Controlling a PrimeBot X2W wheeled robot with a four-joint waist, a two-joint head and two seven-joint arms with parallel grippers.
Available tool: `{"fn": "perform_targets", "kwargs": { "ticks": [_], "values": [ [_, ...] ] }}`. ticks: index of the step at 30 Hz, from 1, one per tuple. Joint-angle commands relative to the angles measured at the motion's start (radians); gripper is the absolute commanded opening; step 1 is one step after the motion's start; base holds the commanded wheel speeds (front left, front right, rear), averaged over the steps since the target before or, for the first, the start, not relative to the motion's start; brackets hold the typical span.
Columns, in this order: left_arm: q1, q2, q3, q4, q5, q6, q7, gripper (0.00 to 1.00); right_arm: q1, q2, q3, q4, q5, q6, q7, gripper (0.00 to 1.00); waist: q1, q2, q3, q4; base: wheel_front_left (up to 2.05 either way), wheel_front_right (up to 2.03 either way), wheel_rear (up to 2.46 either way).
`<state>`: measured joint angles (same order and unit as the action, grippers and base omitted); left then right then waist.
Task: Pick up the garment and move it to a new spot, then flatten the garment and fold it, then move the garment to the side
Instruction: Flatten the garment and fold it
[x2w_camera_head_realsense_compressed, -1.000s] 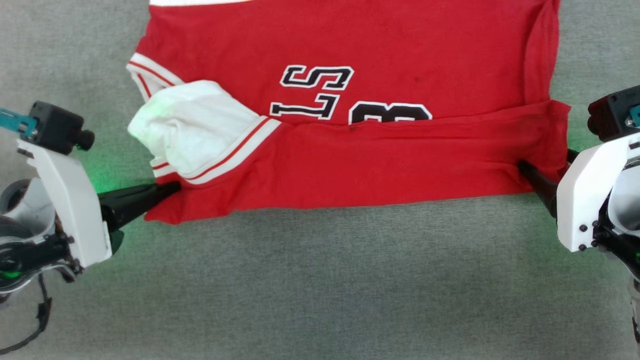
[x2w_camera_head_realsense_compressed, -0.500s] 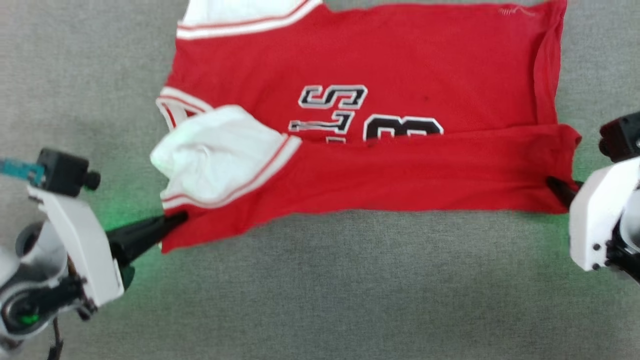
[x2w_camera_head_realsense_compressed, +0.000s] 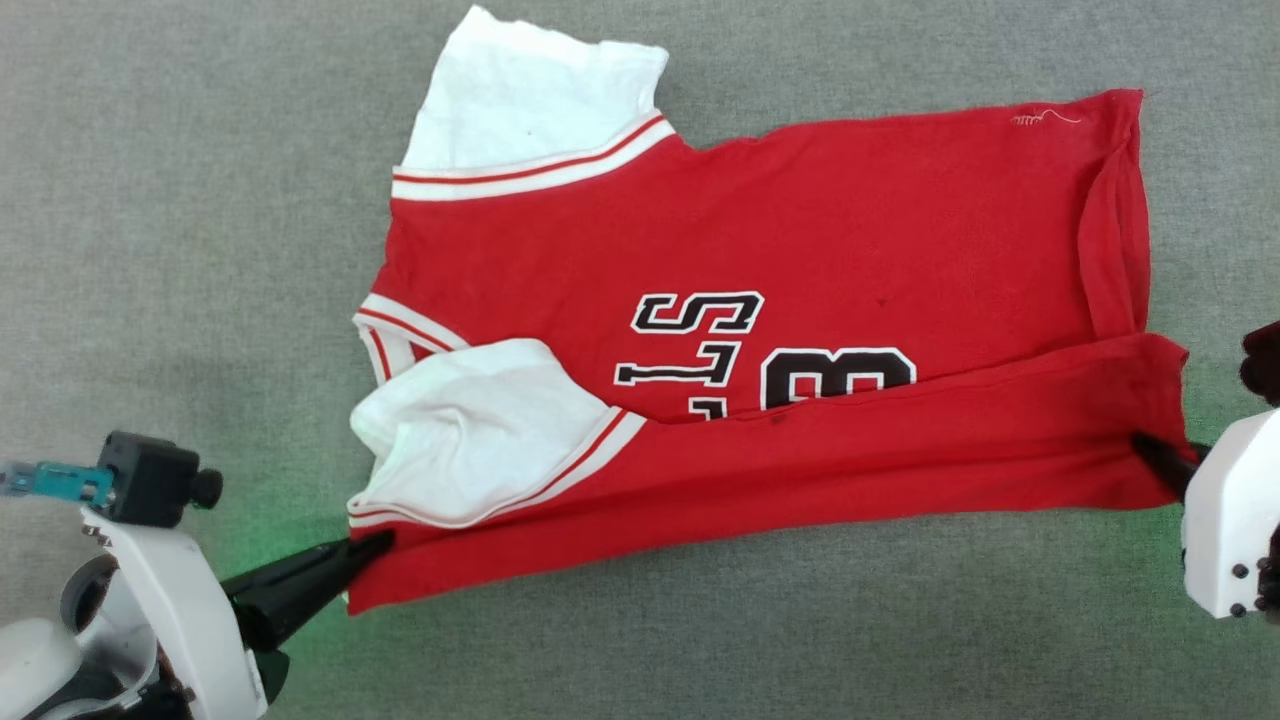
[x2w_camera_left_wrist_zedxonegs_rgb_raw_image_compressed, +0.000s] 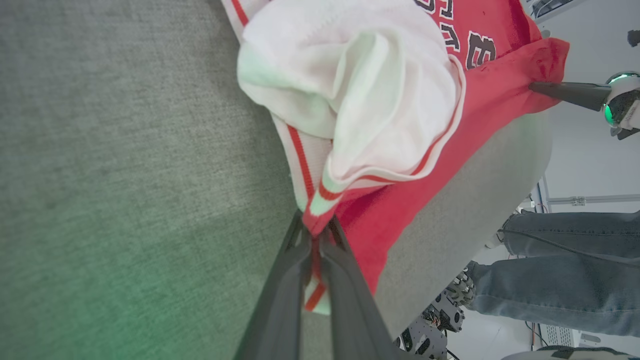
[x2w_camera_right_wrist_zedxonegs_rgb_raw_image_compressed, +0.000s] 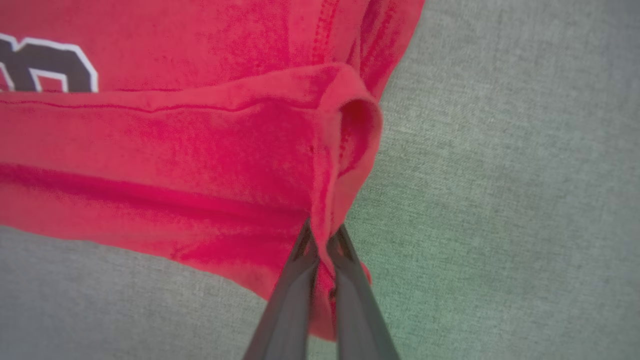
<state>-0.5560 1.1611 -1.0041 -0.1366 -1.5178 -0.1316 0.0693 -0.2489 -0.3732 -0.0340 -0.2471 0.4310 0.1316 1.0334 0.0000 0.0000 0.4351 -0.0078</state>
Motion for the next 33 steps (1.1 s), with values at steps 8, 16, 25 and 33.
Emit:
{"fn": "perform_targets", "kwargs": {
  "ticks": [8,16,25,33],
  "values": [
    [0.053,-0.015,0.048,0.034,-0.028,0.002,-0.175,1.00,0.050,0.079,-0.096,-0.073,-0.059,-0.002,-0.134,1.00,0.0000,0.0000,-0.013,0.007,0.00,0.00,0.00],
    [0.103,-0.004,0.169,0.099,-0.006,0.002,-0.329,1.00,0.012,0.154,-0.065,-0.146,-0.165,-0.002,-0.473,1.00,0.0000,0.0000,-0.008,-0.006,0.00,0.00,0.00],
    [-0.029,-0.089,0.402,0.247,0.199,0.039,-0.333,1.00,-0.076,0.274,0.053,-0.061,-0.297,-0.002,-0.855,1.00,0.0000,0.0000,0.037,-0.065,0.00,0.00,0.00],
    [-0.340,-0.100,0.389,0.425,0.312,0.010,-0.170,1.00,-0.090,0.321,0.116,-0.057,-0.287,-0.002,-0.959,1.00,0.0000,0.0000,0.116,-0.194,0.00,0.00,0.00]
  ]
}}
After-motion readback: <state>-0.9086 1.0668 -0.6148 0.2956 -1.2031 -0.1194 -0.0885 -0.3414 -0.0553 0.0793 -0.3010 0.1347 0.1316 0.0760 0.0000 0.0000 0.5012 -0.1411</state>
